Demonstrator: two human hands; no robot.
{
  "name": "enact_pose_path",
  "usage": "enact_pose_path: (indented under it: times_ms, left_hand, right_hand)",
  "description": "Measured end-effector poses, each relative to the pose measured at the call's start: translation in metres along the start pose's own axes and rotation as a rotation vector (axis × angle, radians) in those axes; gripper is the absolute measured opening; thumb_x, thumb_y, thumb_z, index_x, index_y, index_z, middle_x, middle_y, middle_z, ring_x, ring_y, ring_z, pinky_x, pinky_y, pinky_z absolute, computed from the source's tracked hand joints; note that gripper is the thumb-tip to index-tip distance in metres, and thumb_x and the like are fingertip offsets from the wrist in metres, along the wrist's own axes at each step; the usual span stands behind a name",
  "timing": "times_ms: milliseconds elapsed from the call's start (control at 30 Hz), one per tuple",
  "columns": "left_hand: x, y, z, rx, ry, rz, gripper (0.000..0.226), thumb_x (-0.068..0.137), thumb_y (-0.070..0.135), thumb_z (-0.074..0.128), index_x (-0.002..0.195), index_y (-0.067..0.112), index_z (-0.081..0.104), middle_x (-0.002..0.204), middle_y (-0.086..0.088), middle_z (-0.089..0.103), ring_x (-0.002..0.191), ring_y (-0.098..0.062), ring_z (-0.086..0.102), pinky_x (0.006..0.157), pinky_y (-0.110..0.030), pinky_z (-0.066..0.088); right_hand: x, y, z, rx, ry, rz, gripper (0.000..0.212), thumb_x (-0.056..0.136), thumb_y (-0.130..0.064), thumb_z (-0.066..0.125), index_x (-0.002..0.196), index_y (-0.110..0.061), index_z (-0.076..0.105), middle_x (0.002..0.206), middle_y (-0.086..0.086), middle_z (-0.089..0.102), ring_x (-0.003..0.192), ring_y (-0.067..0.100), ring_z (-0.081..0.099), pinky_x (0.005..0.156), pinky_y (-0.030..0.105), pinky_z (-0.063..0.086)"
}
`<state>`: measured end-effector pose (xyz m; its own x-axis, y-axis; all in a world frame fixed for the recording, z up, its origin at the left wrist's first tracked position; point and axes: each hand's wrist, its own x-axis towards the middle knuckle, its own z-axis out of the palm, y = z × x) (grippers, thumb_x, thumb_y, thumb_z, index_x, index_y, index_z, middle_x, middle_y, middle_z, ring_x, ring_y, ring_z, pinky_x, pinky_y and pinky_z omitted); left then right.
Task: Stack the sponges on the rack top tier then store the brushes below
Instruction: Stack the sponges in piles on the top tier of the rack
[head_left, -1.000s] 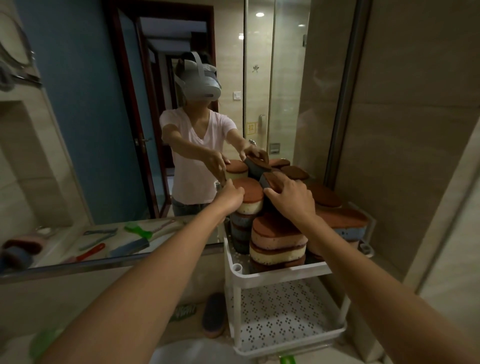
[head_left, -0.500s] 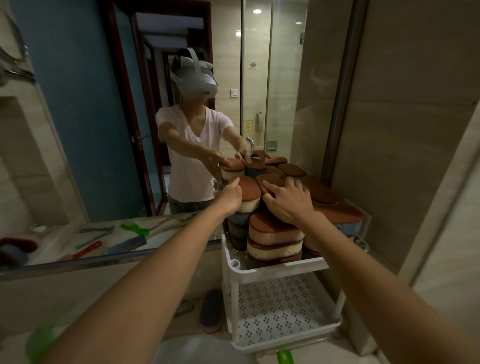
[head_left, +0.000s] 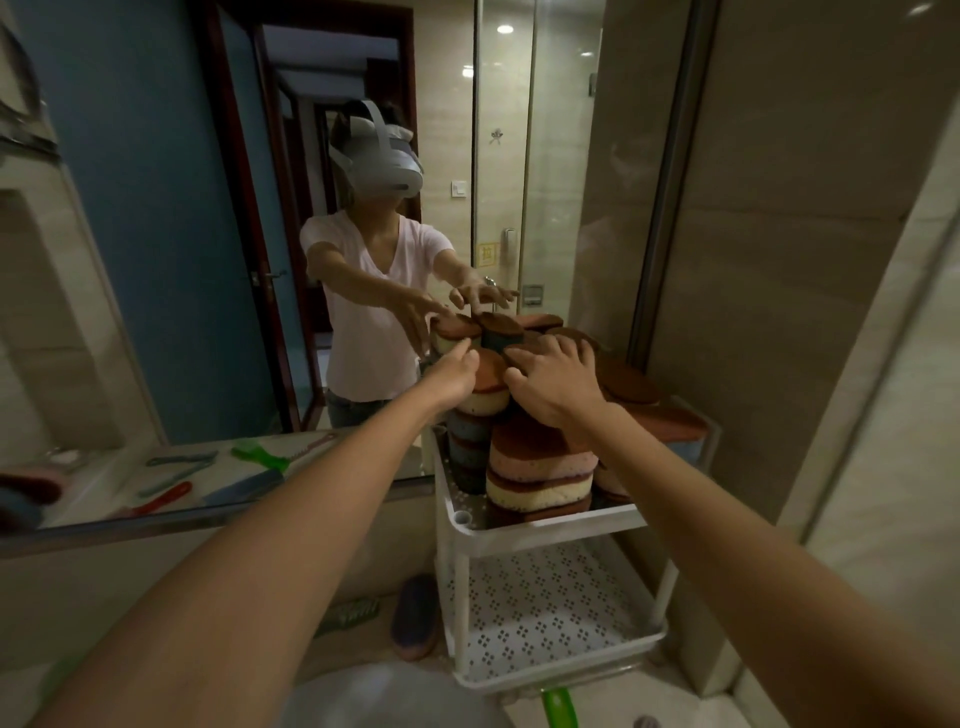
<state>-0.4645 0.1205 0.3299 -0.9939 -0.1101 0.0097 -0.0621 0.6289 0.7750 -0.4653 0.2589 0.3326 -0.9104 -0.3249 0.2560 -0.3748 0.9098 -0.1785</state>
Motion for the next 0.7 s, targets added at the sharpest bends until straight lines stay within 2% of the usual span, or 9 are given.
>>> enact_pose_path:
  times_ms: [100, 167, 233, 267, 333, 467, 567, 633, 700]
  left_hand:
    - [-0.003, -0.002, -0.012, -0.033, 0.103, -0.066, 0.050, 0.100, 0.031, 0.024, 0.148, 0.016, 0.016, 0.152, -0.012, 0.024, 0.134, -0.028, 0.033, 0.109, -0.041, 0.030]
    - [-0.009, -0.009, -0.022, -0.091, 0.196, -0.092, 0.046, 0.099, 0.026, 0.029, 0.143, 0.015, 0.026, 0.134, -0.010, 0.046, 0.099, -0.021, 0.052, 0.082, -0.035, 0.043]
    - [-0.023, -0.023, -0.032, -0.066, 0.317, -0.109, 0.035, 0.097, 0.024, 0.031, 0.128, 0.013, 0.044, 0.102, -0.004, 0.056, 0.076, -0.015, 0.050, 0.064, -0.030, 0.040]
    - [-0.032, -0.034, -0.035, -0.056, 0.372, -0.120, 0.033, 0.097, 0.024, 0.031, 0.120, 0.012, 0.051, 0.095, -0.005, 0.057, 0.078, -0.018, 0.053, 0.065, -0.030, 0.043]
    - [-0.053, -0.067, -0.034, -0.111, 0.450, -0.164, 0.032, 0.095, 0.023, 0.032, 0.109, 0.009, 0.058, 0.104, -0.015, 0.062, 0.095, -0.030, 0.059, 0.085, -0.038, 0.050]
    - [-0.107, -0.149, 0.000, -0.213, 0.463, -0.292, 0.030, 0.092, 0.014, 0.037, 0.101, -0.001, 0.061, 0.110, -0.029, 0.062, 0.104, -0.040, 0.058, 0.093, -0.047, 0.047]
    - [-0.144, -0.208, 0.043, 0.050, 0.267, -0.453, 0.030, 0.092, 0.011, 0.037, 0.104, 0.000, 0.063, 0.115, -0.024, 0.061, 0.106, -0.037, 0.057, 0.088, -0.036, 0.045]
    - [-0.163, -0.245, 0.070, 0.056, 0.135, -0.560, 0.028, 0.092, 0.007, 0.038, 0.106, -0.002, 0.061, 0.117, -0.024, 0.060, 0.106, -0.036, 0.057, 0.090, -0.037, 0.047]
    - [-0.179, -0.275, 0.089, 0.099, 0.010, -0.659, 0.025, 0.091, 0.006, 0.037, 0.102, -0.004, 0.058, 0.116, -0.024, 0.060, 0.105, -0.037, 0.057, 0.086, -0.035, 0.046]
  right_hand:
    - [-0.013, -0.017, -0.005, 0.014, 0.113, -0.071, 0.042, 0.089, -0.031, 0.041, 0.128, -0.017, 0.050, 0.141, 0.015, 0.038, 0.136, 0.032, 0.026, 0.116, 0.048, 0.011]
    - [-0.024, -0.031, -0.004, 0.080, 0.201, -0.146, 0.034, 0.087, -0.024, 0.046, 0.118, -0.014, 0.056, 0.129, 0.013, 0.047, 0.126, 0.032, 0.037, 0.110, 0.043, 0.026]
    - [-0.038, -0.047, 0.005, 0.169, 0.275, -0.232, 0.029, 0.085, -0.014, 0.048, 0.113, -0.011, 0.058, 0.120, 0.012, 0.051, 0.113, 0.031, 0.046, 0.097, 0.038, 0.038]
    - [-0.046, -0.056, 0.014, 0.215, 0.290, -0.261, 0.030, 0.084, -0.010, 0.048, 0.113, -0.009, 0.058, 0.118, 0.013, 0.052, 0.109, 0.032, 0.049, 0.089, 0.036, 0.042]
    - [-0.064, -0.075, 0.040, 0.328, 0.275, -0.280, 0.030, 0.083, -0.006, 0.049, 0.112, -0.004, 0.057, 0.116, 0.015, 0.053, 0.102, 0.034, 0.053, 0.076, 0.036, 0.042]
    - [-0.103, -0.107, 0.116, 0.535, 0.095, -0.237, 0.030, 0.082, -0.004, 0.047, 0.108, -0.003, 0.062, 0.112, 0.018, 0.060, 0.099, 0.036, 0.058, 0.080, 0.038, 0.047]
    - [-0.128, -0.113, 0.190, 0.516, -0.223, -0.137, 0.028, 0.084, -0.006, 0.046, 0.104, -0.002, 0.065, 0.106, 0.023, 0.066, 0.099, 0.038, 0.061, 0.082, 0.037, 0.047]
    - [-0.143, -0.109, 0.239, 0.488, -0.428, -0.026, 0.028, 0.086, -0.007, 0.046, 0.103, 0.002, 0.066, 0.108, 0.024, 0.065, 0.103, 0.040, 0.059, 0.085, 0.038, 0.045]
    - [-0.151, -0.099, 0.280, 0.426, -0.546, 0.071, 0.035, 0.089, -0.010, 0.048, 0.121, 0.000, 0.056, 0.123, 0.023, 0.058, 0.118, 0.037, 0.051, 0.095, 0.037, 0.039]
